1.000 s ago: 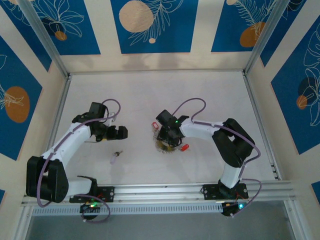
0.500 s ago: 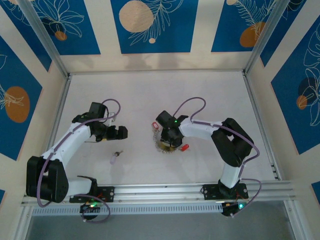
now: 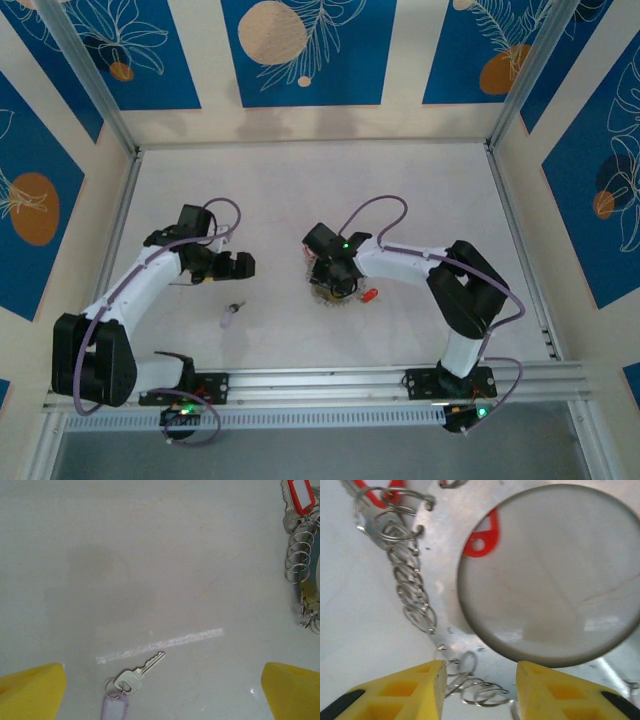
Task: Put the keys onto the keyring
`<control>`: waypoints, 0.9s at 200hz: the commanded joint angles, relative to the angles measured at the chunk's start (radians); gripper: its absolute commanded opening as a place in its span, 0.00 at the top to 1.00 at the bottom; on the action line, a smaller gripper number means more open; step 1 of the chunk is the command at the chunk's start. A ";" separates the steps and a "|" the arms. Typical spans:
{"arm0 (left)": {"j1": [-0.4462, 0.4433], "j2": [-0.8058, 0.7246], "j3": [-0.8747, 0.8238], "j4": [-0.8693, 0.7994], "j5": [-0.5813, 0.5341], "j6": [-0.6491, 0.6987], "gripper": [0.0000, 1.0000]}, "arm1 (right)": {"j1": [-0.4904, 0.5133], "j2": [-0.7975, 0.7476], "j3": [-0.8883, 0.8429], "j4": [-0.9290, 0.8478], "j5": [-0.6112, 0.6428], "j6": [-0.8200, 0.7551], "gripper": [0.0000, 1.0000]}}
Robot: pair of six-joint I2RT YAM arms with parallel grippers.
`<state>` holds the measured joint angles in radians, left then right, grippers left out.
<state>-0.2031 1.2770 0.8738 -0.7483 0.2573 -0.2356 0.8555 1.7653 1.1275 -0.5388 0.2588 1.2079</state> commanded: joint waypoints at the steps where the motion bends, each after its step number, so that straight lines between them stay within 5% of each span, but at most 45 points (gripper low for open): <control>1: 0.011 -0.016 -0.010 -0.016 -0.003 0.007 0.00 | 0.019 0.033 0.042 -0.016 0.000 0.052 0.56; 48: 0.012 -0.017 -0.011 -0.016 -0.001 0.007 0.00 | 0.042 0.060 0.033 -0.023 0.000 0.065 0.58; 89: 0.012 -0.014 -0.011 -0.015 0.003 0.007 0.00 | 0.066 0.035 0.016 -0.052 0.043 0.070 0.68; 103: 0.012 -0.013 -0.010 -0.015 0.003 0.006 0.00 | 0.066 0.027 0.006 -0.050 0.049 0.069 0.80; 180: 0.011 -0.010 -0.012 -0.014 0.005 0.004 0.00 | 0.067 0.020 0.002 -0.046 0.074 0.062 0.92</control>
<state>-0.2031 1.2770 0.8719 -0.7483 0.2573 -0.2356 0.9173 1.8095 1.1419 -0.5621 0.2932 1.2602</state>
